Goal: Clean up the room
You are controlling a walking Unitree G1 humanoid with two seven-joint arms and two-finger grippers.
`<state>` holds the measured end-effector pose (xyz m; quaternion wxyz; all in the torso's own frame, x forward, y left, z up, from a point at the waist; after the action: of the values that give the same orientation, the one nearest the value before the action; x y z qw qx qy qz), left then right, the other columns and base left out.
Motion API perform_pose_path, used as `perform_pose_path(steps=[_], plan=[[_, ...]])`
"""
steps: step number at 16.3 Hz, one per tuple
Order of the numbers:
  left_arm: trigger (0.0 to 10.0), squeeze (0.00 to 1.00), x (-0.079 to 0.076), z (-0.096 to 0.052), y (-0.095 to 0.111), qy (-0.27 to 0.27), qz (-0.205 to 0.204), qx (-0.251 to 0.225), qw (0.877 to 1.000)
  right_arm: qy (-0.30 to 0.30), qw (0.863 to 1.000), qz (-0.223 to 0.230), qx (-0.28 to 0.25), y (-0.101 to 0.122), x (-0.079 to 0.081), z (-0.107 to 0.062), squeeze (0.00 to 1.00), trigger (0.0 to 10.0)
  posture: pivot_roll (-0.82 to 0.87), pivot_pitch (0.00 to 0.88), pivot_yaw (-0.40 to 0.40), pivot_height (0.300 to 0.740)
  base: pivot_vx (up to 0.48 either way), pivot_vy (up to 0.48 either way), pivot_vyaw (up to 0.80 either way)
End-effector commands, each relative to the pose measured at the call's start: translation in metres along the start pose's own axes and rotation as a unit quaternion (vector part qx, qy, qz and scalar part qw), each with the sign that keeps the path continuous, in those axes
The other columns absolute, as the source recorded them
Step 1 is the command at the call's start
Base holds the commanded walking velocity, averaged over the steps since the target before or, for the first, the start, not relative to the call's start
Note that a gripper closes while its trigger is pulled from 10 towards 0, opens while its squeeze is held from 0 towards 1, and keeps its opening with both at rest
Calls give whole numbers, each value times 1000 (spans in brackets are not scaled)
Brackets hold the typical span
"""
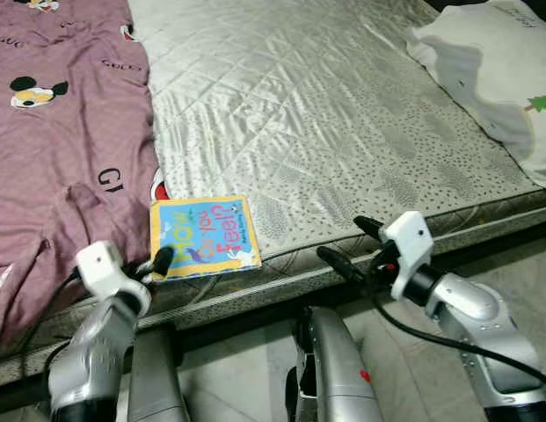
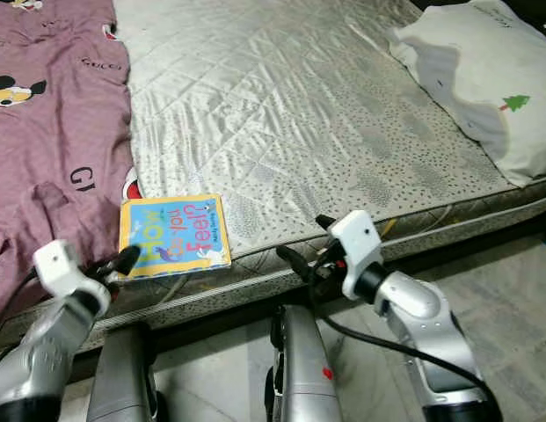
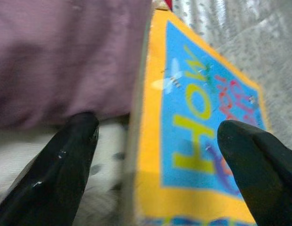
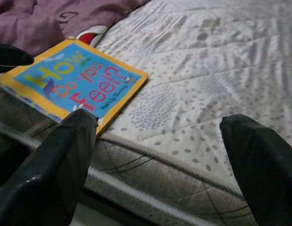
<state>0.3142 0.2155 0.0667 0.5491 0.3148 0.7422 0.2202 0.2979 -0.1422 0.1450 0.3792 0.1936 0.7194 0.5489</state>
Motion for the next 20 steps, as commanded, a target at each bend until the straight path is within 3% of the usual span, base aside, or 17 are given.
perform_pose_path(steps=[1,6,10,11,12,14,16,20], plan=[[10000,0,8,0,-5,3,-29,18,999,3,1000,-12,5,0,0,-1,0,10000,-97,179,-90,533,0,0,0],[10000,0,0,5,-28,-41,-34,107,993,4,1000,-19,11,5,-7,-1,0,10000,-105,163,-91,533,0,0,0],[10000,0,-1,9,-35,-56,-47,131,989,0,1000,-29,5,6,-8,4,0,10000,-102,149,-93,533,0,0,0],[4078,0,-2,11,-35,-61,-46,130,989,-1,1000,-31,6,6,-9,5,0,10000,-101,145,-93,533,0,0,0],[0,0,-3,14,-34,-61,-44,126,989,-5,999,-33,6,6,-10,6,0,10000,-99,141,-95,533,0,0,0],[0,0,-8,22,-33,-63,-43,119,990,-16,999,-33,7,6,-13,8,0,10000,-101,137,-99,533,0,0,0],[0,0,-25,32,-33,-86,-45,118,988,-27,999,-37,-3,14,-17,13,0,10000,-109,130,-103,533,0,0,0],[0,0,-42,41,-42,-110,-39,136,984,-43,998,-44,-6,16,-23,17,0,10000,-111,125,-102,533,0,0,0]])
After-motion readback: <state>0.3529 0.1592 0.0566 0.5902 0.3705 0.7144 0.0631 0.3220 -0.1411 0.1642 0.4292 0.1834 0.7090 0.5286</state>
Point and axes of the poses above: a point about 5 cm out from each wrist's last joint towards the gripper, its own z axis pointing out of the wrist towards the gripper, its own y axis along the axis of the wrist's last joint, x = y × z, the point moved 3 cm from there along z, pointing out of the wrist towards the gripper, and after that the axes turned 11 degrees about -z, right-handed, at the moved point
